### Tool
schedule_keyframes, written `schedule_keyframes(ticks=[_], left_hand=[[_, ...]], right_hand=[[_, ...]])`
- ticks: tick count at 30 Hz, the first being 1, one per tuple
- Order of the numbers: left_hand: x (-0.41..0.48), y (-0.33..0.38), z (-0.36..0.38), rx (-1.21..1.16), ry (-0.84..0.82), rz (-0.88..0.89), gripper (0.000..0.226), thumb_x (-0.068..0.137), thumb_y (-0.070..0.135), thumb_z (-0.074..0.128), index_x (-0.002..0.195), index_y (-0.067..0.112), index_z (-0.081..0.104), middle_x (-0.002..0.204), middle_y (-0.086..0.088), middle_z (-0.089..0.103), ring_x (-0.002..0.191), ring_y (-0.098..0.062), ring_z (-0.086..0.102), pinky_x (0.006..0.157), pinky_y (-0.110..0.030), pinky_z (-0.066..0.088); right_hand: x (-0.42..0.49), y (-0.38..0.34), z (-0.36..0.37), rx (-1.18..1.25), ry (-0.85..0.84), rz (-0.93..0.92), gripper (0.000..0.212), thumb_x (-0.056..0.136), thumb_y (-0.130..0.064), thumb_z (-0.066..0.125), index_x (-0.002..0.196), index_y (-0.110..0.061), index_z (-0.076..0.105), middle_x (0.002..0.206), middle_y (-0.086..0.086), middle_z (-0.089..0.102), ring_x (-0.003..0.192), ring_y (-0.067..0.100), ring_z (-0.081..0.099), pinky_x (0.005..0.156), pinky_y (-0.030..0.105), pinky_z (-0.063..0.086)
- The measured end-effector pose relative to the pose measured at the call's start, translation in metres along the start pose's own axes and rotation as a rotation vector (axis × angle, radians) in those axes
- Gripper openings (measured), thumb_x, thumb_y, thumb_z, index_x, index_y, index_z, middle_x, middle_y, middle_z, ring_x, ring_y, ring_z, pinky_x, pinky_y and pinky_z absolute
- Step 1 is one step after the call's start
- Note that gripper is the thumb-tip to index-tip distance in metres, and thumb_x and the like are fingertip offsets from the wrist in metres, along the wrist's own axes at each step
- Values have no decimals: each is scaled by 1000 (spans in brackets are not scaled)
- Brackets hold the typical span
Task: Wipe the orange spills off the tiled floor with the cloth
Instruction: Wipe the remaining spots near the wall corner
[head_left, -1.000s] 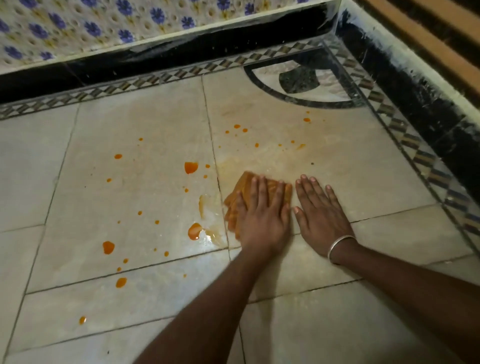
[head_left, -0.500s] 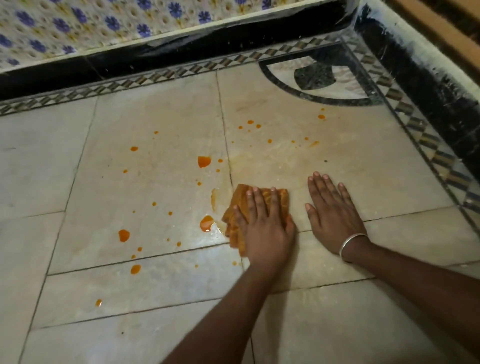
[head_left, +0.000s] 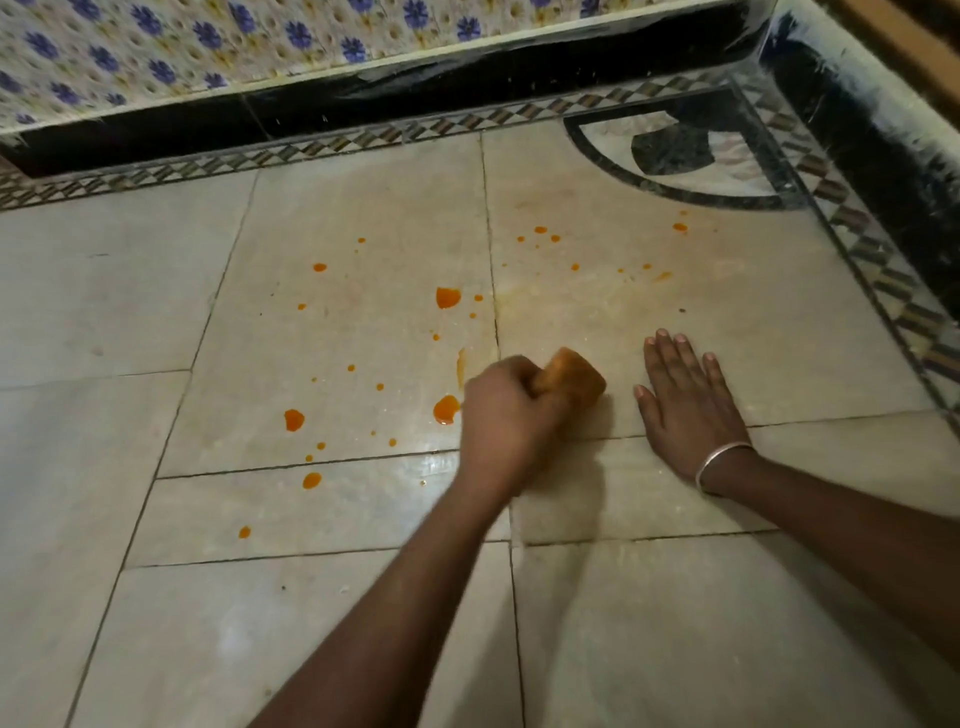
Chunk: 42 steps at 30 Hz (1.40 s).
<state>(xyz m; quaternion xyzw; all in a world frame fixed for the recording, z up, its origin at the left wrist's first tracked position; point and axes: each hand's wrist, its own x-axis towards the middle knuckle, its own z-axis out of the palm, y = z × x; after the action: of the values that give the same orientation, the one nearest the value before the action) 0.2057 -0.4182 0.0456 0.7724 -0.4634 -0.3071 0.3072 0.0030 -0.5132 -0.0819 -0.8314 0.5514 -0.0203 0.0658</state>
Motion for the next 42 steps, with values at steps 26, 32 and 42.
schedule_keyframes(ticks=[26, 32, 42], left_hand=[[-38, -141, 40, 705, 151, 14, 68, 106, 57, 13, 166, 30, -3, 175, -4, -7, 161, -27, -11, 126, -62, -2], [-40, -114, 73, 741, 40, 251, 68, 107, 58, 17, 167, 29, 3, 175, -6, -5, 161, -28, -10, 127, -59, -4], [-12, -167, -6, 709, 167, -43, 68, 106, 56, 12, 167, 27, 0, 175, -9, -1, 161, -28, -8, 127, -59, -4]], right_hand=[[-43, -49, 11, -39, -21, -228, 65, 103, -46, 17, 161, -17, 12, 168, 7, 9, 155, 23, 8, 124, 51, 14], [-43, -49, 11, -56, -16, -233, 65, 103, -47, 13, 161, -17, 8, 169, 7, 5, 156, 23, 4, 124, 51, 13], [-44, -48, 12, -43, -14, -228, 64, 103, -46, 15, 161, -18, 11, 169, 6, 7, 156, 22, 7, 124, 50, 14]])
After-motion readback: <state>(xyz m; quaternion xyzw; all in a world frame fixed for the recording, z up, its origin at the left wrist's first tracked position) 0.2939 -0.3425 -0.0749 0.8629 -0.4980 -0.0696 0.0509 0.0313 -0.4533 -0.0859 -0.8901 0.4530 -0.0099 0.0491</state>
